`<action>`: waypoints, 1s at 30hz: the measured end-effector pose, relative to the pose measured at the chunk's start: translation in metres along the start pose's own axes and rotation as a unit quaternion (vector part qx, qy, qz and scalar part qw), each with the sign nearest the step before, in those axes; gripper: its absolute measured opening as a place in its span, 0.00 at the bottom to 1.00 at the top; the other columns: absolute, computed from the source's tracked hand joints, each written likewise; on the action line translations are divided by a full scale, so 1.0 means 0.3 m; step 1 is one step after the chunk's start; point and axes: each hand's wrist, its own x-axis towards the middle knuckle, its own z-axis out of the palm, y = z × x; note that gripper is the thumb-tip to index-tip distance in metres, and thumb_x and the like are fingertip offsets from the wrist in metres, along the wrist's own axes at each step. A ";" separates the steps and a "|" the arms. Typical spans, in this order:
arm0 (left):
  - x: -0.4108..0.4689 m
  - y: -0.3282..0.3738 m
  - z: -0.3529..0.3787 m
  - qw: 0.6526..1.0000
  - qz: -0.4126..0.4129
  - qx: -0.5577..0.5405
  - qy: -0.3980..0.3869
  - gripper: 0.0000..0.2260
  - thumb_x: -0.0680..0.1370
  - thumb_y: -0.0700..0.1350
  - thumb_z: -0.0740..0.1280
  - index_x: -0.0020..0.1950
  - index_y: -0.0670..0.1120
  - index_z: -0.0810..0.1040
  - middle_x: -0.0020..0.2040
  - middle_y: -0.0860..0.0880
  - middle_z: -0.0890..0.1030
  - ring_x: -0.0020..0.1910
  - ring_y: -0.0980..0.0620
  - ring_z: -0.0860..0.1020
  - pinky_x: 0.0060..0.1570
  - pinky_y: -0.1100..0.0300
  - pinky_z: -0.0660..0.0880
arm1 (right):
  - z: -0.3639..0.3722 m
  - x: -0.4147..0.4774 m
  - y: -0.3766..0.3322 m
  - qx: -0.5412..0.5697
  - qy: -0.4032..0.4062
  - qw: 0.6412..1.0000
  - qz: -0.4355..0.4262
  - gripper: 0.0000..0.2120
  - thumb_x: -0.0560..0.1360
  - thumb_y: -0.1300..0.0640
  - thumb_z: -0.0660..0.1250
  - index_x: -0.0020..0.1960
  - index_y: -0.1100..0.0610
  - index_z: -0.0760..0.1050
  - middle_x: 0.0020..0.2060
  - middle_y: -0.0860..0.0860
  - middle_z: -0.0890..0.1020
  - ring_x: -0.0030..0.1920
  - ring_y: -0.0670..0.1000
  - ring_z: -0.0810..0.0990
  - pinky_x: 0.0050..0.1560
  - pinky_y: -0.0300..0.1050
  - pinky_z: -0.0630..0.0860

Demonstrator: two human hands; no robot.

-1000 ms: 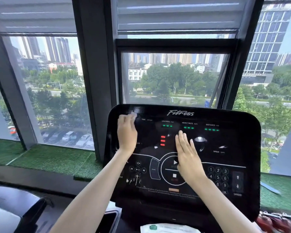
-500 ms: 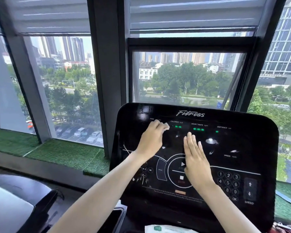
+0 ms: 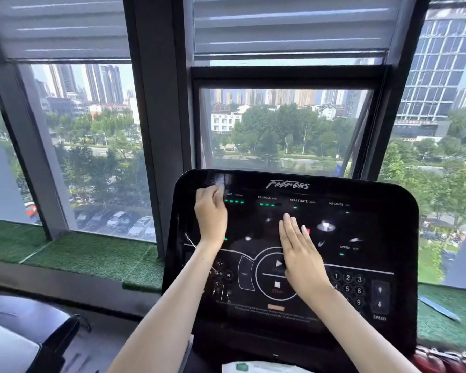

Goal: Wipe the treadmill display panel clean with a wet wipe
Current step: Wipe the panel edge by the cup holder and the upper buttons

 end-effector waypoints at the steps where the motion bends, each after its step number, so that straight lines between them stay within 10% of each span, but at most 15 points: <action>1: -0.011 0.005 0.004 0.999 -0.032 0.013 0.028 0.08 0.80 0.37 0.61 0.54 0.40 0.79 0.49 0.47 0.73 0.43 0.56 0.73 0.50 0.66 0.71 | -0.002 -0.001 0.000 0.000 0.000 1.000 -0.003 0.50 0.54 0.65 0.80 0.70 0.69 0.60 0.71 0.63 0.63 0.71 0.60 0.63 0.68 0.55 0.63; 6: -0.062 0.014 0.045 0.915 0.319 0.085 -0.231 0.08 0.78 0.36 0.63 0.54 0.41 0.79 0.47 0.47 0.75 0.48 0.54 0.74 0.55 0.67 0.70 | -0.008 -0.003 0.006 -0.003 0.010 1.000 -0.011 0.48 0.54 0.66 0.78 0.70 0.69 0.62 0.70 0.64 0.64 0.70 0.60 0.64 0.68 0.56 0.64; 11: -0.012 0.032 0.028 0.995 0.075 0.027 -0.052 0.09 0.79 0.37 0.62 0.56 0.41 0.80 0.49 0.50 0.73 0.47 0.55 0.75 0.55 0.60 0.73 | -0.006 -0.001 0.004 -0.005 0.016 1.000 -0.014 0.46 0.53 0.67 0.77 0.68 0.70 0.64 0.69 0.65 0.66 0.69 0.61 0.66 0.66 0.56 0.65; 15: -0.110 0.066 0.077 0.935 0.251 0.060 -0.243 0.09 0.79 0.38 0.62 0.56 0.42 0.79 0.48 0.49 0.75 0.48 0.54 0.75 0.54 0.63 0.72 | -0.025 0.003 0.032 -0.034 0.016 0.998 -0.045 0.44 0.53 0.67 0.76 0.67 0.70 0.66 0.68 0.65 0.66 0.68 0.61 0.67 0.67 0.55 0.64; 20: -0.081 0.085 0.089 0.999 -0.001 -0.012 -0.034 0.09 0.80 0.38 0.61 0.55 0.41 0.80 0.49 0.48 0.74 0.48 0.52 0.75 0.56 0.55 0.73 | -0.068 -0.035 0.102 -0.018 0.040 0.999 0.002 0.46 0.53 0.71 0.74 0.70 0.70 0.61 0.70 0.65 0.63 0.71 0.60 0.62 0.69 0.56 0.61; 25: -0.149 0.083 0.105 0.931 0.266 0.052 -0.245 0.09 0.78 0.36 0.63 0.56 0.42 0.79 0.47 0.51 0.74 0.47 0.55 0.74 0.54 0.67 0.70 | -0.051 -0.072 0.145 -0.011 0.043 0.998 0.049 0.43 0.53 0.76 0.70 0.68 0.71 0.63 0.69 0.67 0.65 0.69 0.63 0.64 0.67 0.57 0.64; 30: -0.109 0.091 0.093 0.998 0.047 0.018 -0.049 0.10 0.80 0.37 0.60 0.57 0.41 0.78 0.49 0.48 0.73 0.48 0.52 0.75 0.56 0.57 0.73 | -0.027 -0.078 0.150 -0.025 0.037 0.998 0.050 0.41 0.54 0.74 0.71 0.67 0.71 0.65 0.68 0.66 0.67 0.68 0.62 0.67 0.67 0.57 0.64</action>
